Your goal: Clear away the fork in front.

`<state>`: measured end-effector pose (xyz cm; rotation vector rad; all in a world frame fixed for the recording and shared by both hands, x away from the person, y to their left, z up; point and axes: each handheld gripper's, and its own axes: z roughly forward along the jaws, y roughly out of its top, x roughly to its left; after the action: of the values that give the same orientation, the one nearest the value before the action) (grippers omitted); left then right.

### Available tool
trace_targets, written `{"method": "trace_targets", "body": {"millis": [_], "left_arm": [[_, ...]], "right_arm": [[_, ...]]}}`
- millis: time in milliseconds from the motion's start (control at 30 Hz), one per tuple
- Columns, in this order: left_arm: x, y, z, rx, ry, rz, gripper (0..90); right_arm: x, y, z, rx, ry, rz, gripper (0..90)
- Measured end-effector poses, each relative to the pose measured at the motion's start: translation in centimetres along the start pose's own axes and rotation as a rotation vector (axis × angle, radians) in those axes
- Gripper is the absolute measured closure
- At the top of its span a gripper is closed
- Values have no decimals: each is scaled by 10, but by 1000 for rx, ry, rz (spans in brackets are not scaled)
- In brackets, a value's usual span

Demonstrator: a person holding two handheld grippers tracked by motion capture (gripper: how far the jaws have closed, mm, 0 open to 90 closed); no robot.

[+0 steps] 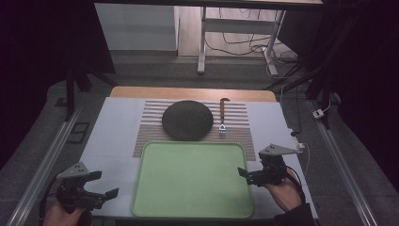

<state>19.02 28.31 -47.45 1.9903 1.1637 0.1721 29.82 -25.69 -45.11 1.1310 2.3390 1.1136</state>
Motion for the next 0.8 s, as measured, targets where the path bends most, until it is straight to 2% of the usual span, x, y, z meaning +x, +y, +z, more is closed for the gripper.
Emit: {"method": "trace_targets", "body": {"millis": [233, 500, 600, 800], "left_arm": [[0, 0, 0, 1, -1, 1, 15], [-1, 1, 2, 18, 4, 11, 15], [-1, 1, 2, 22, 3, 9, 15], [-1, 1, 3, 26, 4, 5, 15]], "right_arm": [[-5, 9, 16, 16, -2, -15, 0], [-12, 20, 33, 31, -11, 7, 0], [-13, 23, 36, 34, -21, -3, 0], [-18, 32, 53, 63, -77, -37, 0]]}}
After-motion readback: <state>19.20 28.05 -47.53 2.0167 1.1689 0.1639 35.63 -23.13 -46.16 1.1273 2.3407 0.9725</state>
